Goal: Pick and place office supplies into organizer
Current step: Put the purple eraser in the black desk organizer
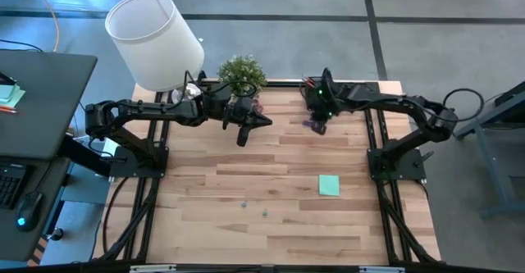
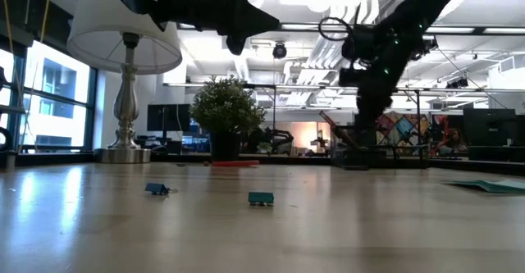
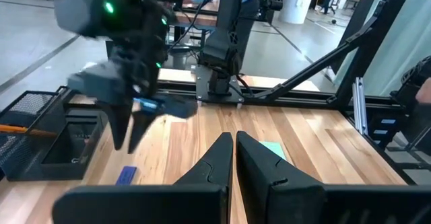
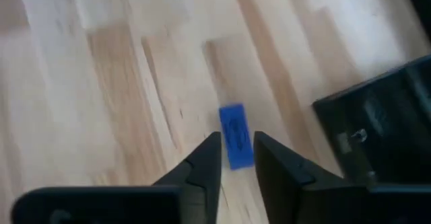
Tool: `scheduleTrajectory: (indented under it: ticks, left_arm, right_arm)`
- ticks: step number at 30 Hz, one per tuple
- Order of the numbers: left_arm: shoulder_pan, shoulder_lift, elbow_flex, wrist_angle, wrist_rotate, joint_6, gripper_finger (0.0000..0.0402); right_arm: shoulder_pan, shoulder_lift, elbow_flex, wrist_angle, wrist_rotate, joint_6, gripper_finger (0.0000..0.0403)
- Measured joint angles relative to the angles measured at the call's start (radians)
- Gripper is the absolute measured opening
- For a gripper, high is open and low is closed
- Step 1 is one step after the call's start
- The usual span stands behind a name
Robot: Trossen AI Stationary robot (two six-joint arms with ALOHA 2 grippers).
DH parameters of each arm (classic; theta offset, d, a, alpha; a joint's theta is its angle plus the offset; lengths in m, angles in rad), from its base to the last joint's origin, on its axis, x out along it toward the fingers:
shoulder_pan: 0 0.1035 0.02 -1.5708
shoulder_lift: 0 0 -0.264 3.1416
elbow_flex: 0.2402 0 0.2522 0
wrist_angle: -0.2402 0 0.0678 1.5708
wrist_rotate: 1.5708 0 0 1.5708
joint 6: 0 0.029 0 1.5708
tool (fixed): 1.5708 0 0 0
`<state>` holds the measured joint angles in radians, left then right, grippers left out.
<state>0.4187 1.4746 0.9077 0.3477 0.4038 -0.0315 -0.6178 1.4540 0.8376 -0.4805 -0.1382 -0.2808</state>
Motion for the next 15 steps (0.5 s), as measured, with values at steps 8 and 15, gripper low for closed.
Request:
scheduleTrajectory:
  ticks: [8,15]
  left_arm:
    - [0.0,0.0,0.0,0.014,-0.003,0.0,0.0007]
    - [0.0,0.0,0.0,0.031,-0.003,0.0,0.0008]
  right_arm:
    - [0.055,0.0,-0.174,0.284,0.037,-0.094,0.0162]
    - [0.038,0.056,-0.206,0.365,0.064,-0.05,0.0185]
